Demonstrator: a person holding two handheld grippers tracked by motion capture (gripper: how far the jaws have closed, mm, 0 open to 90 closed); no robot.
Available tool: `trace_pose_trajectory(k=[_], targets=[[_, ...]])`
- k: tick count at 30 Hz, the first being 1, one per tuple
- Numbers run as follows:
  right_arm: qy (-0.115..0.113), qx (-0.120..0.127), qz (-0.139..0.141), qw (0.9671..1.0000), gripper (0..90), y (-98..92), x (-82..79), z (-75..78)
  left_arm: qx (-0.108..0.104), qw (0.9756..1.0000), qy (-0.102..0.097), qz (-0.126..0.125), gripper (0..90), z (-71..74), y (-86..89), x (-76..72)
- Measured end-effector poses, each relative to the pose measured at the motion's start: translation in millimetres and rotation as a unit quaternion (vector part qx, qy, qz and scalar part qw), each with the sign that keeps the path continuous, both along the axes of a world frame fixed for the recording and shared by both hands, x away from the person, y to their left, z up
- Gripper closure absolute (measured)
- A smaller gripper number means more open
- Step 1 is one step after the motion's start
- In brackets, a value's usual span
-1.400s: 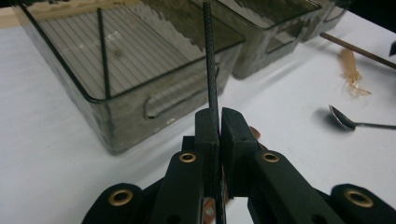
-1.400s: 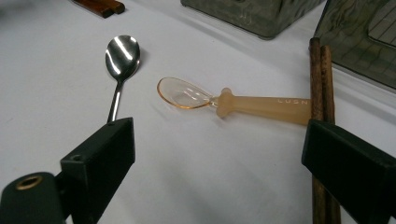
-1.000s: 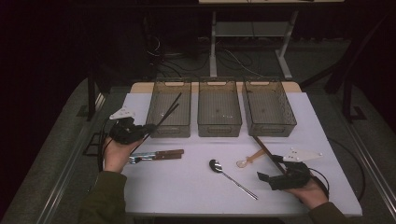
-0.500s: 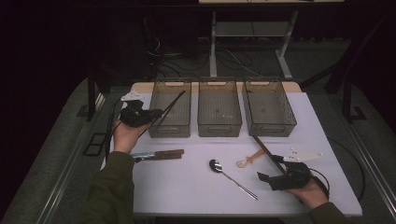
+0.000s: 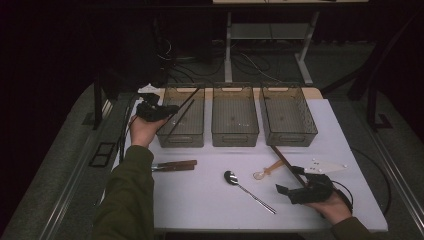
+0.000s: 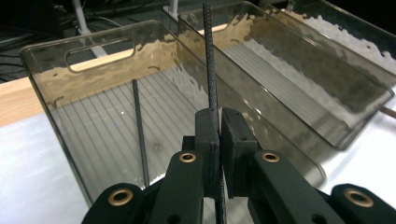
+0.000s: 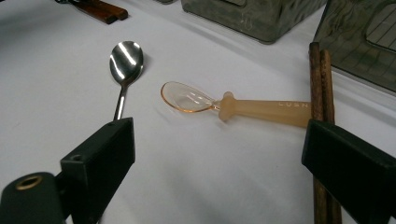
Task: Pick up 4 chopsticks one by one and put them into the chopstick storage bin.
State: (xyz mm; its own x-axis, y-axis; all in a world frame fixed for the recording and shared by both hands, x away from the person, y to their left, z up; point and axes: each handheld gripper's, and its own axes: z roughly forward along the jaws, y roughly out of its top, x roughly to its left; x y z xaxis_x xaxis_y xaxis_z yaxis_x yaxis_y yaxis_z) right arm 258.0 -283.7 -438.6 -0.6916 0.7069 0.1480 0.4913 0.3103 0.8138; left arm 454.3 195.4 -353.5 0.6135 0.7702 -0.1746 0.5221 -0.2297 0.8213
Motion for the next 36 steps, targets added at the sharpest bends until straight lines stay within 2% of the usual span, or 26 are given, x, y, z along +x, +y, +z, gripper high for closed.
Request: trace_pose_trajectory(k=[5, 9, 11, 21, 25, 27, 31, 33, 36], targets=[[-0.002, 0.002, 0.000, 1.0000, 9.4, -0.6, -0.2, 0.4, -0.004, 1.0000, 0.004, 0.008, 85.7, -5.4, -8.9, 13.5], [-0.002, 0.005, 0.002, 1.0000, 9.4, -0.4, -1.1, 1.0, 0.009, 0.9998, 0.012, 0.016, 85.7, -12.7, -16.3, 22.5], [-0.002, 0.005, 0.002, 1.0000, 9.4, -0.1, -1.5, 1.2, 0.006, 0.9996, 0.015, 0.021, 85.6, -16.7, -19.7, 25.7], [-0.001, 0.006, 0.002, 1.0000, 9.4, -0.2, -1.2, 1.1, 0.036, 0.9979, 0.038, 0.039, 85.5, -32.9, -27.1, 34.4], [-0.001, 0.006, 0.003, 1.0000, 9.4, 0.1, -1.3, 1.0, 0.036, 0.9980, 0.035, 0.038, 84.5, -33.8, -28.5, 34.5], [-0.001, 0.006, 0.003, 1.0000, 9.4, 0.2, -1.4, 1.0, 0.041, 0.9978, 0.031, 0.042, 78.4, -33.1, -28.4, 34.0], [-0.001, 0.006, 0.003, 1.0000, 9.4, 0.3, -1.3, 0.9, 0.045, 0.9980, 0.025, 0.038, 73.6, -32.8, -29.1, 33.1], [-0.001, 0.006, 0.004, 1.0000, 9.4, 0.4, -1.2, 0.7, 0.039, 0.9984, 0.024, 0.033, 71.4, -32.5, -29.8, 32.2], [0.000, 0.005, 0.004, 1.0000, 9.4, 0.6, -0.9, 0.5, 0.044, 0.9986, 0.021, 0.022, 64.6, -30.3, -30.9, 29.5]])
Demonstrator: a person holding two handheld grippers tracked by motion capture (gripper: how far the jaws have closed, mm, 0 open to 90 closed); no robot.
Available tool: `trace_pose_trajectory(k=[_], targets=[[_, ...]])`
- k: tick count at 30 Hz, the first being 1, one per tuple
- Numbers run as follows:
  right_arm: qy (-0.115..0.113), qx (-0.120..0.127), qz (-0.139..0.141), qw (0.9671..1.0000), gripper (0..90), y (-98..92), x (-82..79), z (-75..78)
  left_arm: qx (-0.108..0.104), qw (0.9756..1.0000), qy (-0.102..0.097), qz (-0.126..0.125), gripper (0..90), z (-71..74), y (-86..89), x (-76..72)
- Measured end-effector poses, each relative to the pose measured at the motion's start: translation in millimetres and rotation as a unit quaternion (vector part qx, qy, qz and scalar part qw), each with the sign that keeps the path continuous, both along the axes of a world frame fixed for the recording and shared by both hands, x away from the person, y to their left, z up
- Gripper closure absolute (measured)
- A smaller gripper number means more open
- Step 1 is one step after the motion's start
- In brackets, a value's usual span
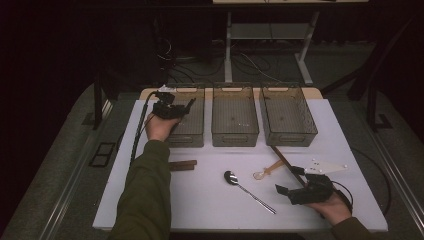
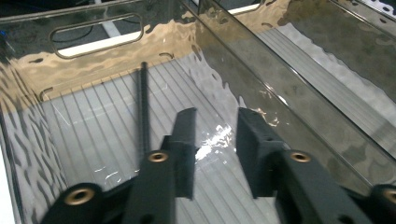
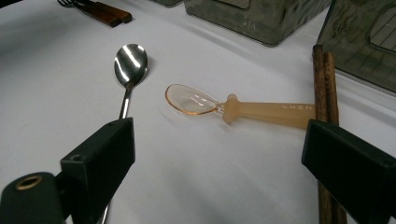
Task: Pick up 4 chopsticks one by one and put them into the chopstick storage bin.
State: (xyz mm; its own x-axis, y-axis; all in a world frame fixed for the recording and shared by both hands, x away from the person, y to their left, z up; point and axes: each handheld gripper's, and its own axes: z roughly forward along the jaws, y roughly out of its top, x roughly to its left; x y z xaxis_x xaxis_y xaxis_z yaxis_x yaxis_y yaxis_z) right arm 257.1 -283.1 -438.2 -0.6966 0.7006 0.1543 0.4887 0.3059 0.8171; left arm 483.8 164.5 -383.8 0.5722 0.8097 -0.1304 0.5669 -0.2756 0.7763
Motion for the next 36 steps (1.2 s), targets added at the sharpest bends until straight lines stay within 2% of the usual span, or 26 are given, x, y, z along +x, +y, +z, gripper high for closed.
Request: trace_pose_trajectory(k=[6, 12, 17, 21, 24, 28, 36], targets=[[0.000, -0.001, -0.001, 1.0000, 9.4, 0.1, 0.2, -0.3, 0.004, 0.9991, -0.010, -0.040, 55.0, 9.6, -1.7, -11.8], [0.000, -0.004, -0.001, 1.0000, 9.4, 0.3, 0.6, -0.7, -0.033, 0.9975, -0.011, -0.062, 48.4, 20.1, 1.2, -33.2], [0.000, -0.006, -0.002, 1.0000, 9.4, 0.4, 1.0, -1.2, -0.033, 0.9951, -0.021, -0.091, 42.2, 23.9, 2.0, -54.7], [0.000, -0.007, -0.003, 1.0000, 9.4, 0.1, 1.3, -1.3, -0.032, 0.9939, -0.031, -0.101, 37.3, 21.0, 3.0, -74.0], [0.001, -0.007, -0.004, 1.0000, 9.4, 0.2, 1.2, -1.3, -0.039, 0.9930, -0.030, -0.108, 35.0, 15.8, 3.6, -86.2], [0.002, -0.008, -0.004, 1.0000, 9.4, 0.2, 1.3, -1.5, -0.033, 0.9919, -0.032, -0.118, 33.6, 11.2, 2.6, -99.1], [0.003, -0.008, -0.006, 0.9999, 9.4, -0.1, 1.5, -1.8, -0.043, 0.9892, -0.047, -0.132, 29.0, 3.8, -1.4, -124.4]])
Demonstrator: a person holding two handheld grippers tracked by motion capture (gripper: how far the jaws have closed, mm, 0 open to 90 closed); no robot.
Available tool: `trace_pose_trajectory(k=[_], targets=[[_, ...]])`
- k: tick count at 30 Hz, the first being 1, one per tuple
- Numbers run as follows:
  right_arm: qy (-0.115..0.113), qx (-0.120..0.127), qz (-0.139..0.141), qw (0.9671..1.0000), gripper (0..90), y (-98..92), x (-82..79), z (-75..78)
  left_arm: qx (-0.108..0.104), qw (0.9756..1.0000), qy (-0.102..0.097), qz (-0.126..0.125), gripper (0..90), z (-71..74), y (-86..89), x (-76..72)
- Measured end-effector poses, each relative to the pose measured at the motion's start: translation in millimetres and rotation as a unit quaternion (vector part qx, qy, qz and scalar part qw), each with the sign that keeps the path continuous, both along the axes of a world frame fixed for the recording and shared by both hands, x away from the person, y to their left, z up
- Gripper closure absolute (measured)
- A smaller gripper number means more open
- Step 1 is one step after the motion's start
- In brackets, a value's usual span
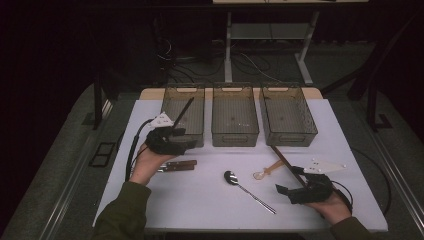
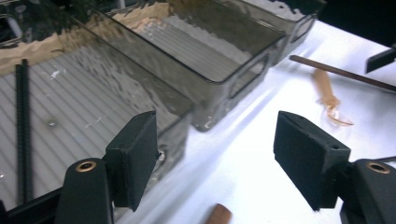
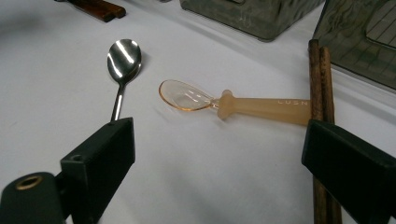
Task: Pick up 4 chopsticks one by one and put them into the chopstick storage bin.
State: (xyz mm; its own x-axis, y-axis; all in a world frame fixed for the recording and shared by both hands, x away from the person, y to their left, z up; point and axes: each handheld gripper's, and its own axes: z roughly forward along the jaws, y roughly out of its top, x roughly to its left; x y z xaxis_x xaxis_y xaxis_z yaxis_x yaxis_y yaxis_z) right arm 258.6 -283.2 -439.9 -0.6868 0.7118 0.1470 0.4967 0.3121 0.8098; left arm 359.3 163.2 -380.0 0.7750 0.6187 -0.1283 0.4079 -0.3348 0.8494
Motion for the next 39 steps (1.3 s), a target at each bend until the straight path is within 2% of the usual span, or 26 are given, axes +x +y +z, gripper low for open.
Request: trace_pose_trajectory(k=[6, 10, 18, 20, 23, 26, 31, 36, 39], targets=[[0.001, 0.001, 0.001, 1.0000, 9.4, -0.1, -0.5, 0.3, 0.007, 0.9999, -0.008, -0.004, 26.2, -10.2, 1.8, -20.4], [0.001, 0.001, 0.000, 1.0000, 9.4, -0.1, -0.9, 0.4, -0.013, 0.9999, -0.001, -0.008, 23.5, -14.6, 6.8, -31.7], [-0.001, -0.002, 0.002, 1.0000, 9.4, 0.3, -0.9, 0.3, -0.009, 0.9999, -0.006, -0.009, 15.5, -29.1, 11.5, -54.0], [-0.001, -0.003, 0.001, 1.0000, 9.4, 0.3, -0.8, 0.2, -0.006, 0.9998, -0.009, -0.016, 13.7, -32.4, 10.5, -58.8], [-0.001, -0.003, 0.001, 1.0000, 9.4, 0.4, -0.5, -0.1, 0.007, 0.9995, -0.009, -0.030, 12.6, -36.7, 7.2, -64.3], [-0.001, -0.003, 0.002, 1.0000, 9.4, 0.4, -0.6, 0.0, 0.010, 0.9992, -0.008, -0.037, 8.9, -40.4, 3.9, -68.4], [0.000, -0.003, -0.001, 1.0000, 9.4, 0.2, -0.5, -0.3, 0.014, 0.9992, 0.007, -0.038, 0.0, -47.2, 0.0, -73.5], [0.002, -0.004, -0.001, 1.0000, 9.4, 0.3, -0.6, -0.4, 0.010, 0.9992, 0.013, -0.037, 0.0, -52.2, -0.8, -78.6], [0.001, -0.004, 0.001, 1.0000, 9.4, 0.7, -0.8, -0.3, 0.018, 0.9988, 0.008, -0.046, 0.0, -54.2, -3.5, -80.2]])
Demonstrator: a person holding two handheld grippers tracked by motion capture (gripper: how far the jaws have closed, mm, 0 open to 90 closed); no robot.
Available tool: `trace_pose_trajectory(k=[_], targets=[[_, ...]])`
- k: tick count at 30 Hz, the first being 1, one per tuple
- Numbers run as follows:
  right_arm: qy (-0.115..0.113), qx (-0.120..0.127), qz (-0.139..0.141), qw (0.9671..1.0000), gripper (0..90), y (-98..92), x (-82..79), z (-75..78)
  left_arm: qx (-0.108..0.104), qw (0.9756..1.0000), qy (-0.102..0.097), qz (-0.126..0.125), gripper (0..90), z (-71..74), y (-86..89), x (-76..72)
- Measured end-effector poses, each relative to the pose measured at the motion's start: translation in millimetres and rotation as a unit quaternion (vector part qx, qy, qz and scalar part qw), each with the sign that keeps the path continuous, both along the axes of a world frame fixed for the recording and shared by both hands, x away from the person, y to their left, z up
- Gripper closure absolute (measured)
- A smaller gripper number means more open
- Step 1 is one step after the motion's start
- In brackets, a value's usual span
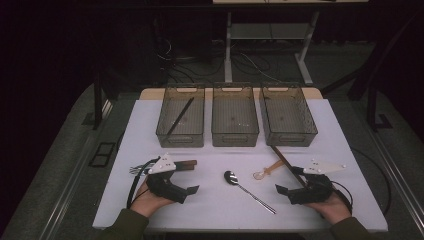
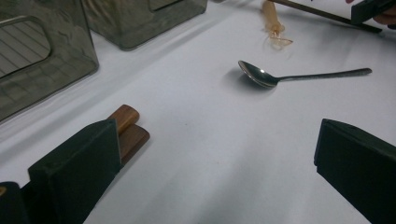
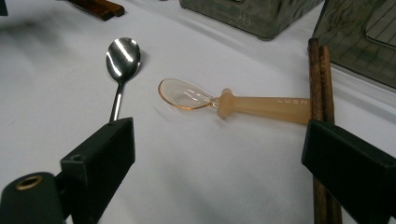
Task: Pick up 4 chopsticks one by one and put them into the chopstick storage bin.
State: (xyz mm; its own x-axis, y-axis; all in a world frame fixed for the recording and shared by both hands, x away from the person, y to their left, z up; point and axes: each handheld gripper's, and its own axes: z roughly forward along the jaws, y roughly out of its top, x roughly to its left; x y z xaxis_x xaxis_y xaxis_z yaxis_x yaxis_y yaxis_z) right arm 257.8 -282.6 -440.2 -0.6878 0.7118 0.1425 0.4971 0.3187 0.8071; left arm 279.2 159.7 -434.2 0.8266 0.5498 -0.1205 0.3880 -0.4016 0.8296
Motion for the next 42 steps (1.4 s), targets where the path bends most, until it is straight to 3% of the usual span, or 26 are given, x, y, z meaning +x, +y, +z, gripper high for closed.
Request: trace_pose_trajectory(k=[6, 15, 29, 33, 42], targets=[[0.000, 0.002, 0.002, 1.0000, 9.4, -0.3, 0.1, 0.2, 0.008, 0.9999, 0.010, -0.005, 0.0, -3.2, -2.2, 1.5], [0.012, 0.001, 0.001, 0.9999, 9.4, -7.0, 0.9, 7.7, 0.007, 1.0000, 0.004, -0.005, 0.0, -1.7, -2.8, 0.4], [0.035, -0.022, -0.032, 0.9986, 15.1, -25.4, 3.3, 16.4, 0.008, 0.9999, 0.000, -0.007, 0.0, 0.7, -2.6, -0.3], [0.034, -0.025, -0.043, 0.9982, 19.3, -30.6, 4.1, 17.4, 0.009, 0.9999, -0.002, -0.010, 0.0, 1.0, -2.6, -0.2], [0.041, -0.043, -0.046, 0.9972, 42.9, -41.1, 7.4, 17.2, 0.012, 0.9999, -0.005, -0.010, 0.0, 1.1, -3.1, -1.0]])
